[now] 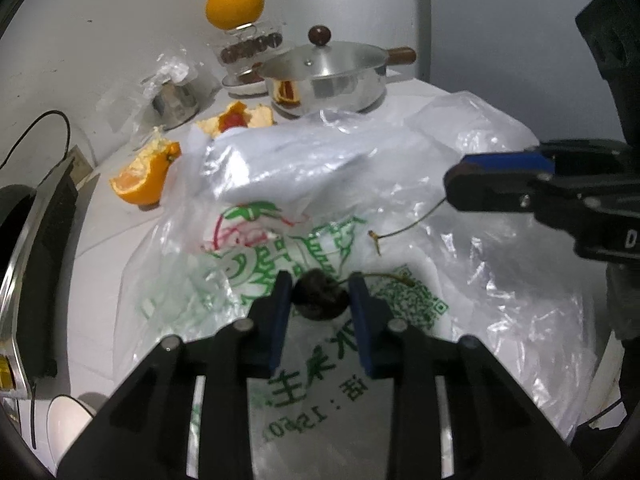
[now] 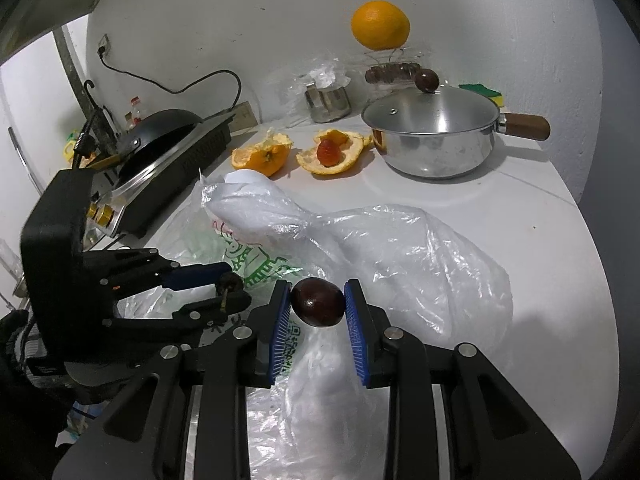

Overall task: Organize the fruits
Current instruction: 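Lift the held cherries off the bag with both grippers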

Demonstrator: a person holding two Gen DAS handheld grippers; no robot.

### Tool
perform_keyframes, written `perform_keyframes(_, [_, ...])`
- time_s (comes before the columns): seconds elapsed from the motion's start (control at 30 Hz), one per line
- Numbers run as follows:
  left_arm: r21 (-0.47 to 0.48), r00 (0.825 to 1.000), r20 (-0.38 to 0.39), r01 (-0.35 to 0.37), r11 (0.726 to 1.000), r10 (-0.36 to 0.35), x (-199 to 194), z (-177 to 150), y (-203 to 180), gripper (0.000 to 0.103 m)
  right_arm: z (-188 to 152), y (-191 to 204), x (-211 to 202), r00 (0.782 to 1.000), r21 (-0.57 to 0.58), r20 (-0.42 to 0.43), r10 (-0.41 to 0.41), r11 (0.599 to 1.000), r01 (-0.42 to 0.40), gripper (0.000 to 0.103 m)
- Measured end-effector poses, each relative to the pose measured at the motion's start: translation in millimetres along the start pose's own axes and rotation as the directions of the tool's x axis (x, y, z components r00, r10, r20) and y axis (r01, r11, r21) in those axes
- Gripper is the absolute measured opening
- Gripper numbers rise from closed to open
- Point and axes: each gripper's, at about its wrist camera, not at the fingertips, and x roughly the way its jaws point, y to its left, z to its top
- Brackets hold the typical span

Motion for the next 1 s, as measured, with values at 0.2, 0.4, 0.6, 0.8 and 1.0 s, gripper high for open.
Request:
perform_keyframes(0.2, [-0.005,1.000,-0.002,0.011,1.000,-0.011,-7,-5,-1,0.030,-3,2,1,1.000,0.002,-0.007,-0.009,1.000,0.009,0.030])
perform_keyframes(0.4, [-0.010,1.000,-0.008,0.014,1.000,-0.014,-11,-10,-2,0.031,-5,-1,5,1.000,0.011,-0.018,-0.016,1.000,0.016,0.030])
perform_keyframes(0.6, [-0.009,1.000,-0.020,0.018,1.000,-0.018,-17,-18,-3,0.031,-7,-6,6,1.000,0.017,-0.020,-0.021,1.000,0.021,0.030])
perform_keyframes(0.8, [-0.045,0.999,-0.018,0.037,0.998,-0.038,-27,-23,0,0.031,-8,-7,6,1.000,0.017,-0.020,-0.023,1.000,0.023,0.030])
perform_keyframes(1.0, [-0.030,0.999,-0.035,0.033,0.999,-0.034,-33,-34,-5,0.031,-8,-5,2,1.000,0.014,-0.013,-0.025,1.000,0.025,0.030])
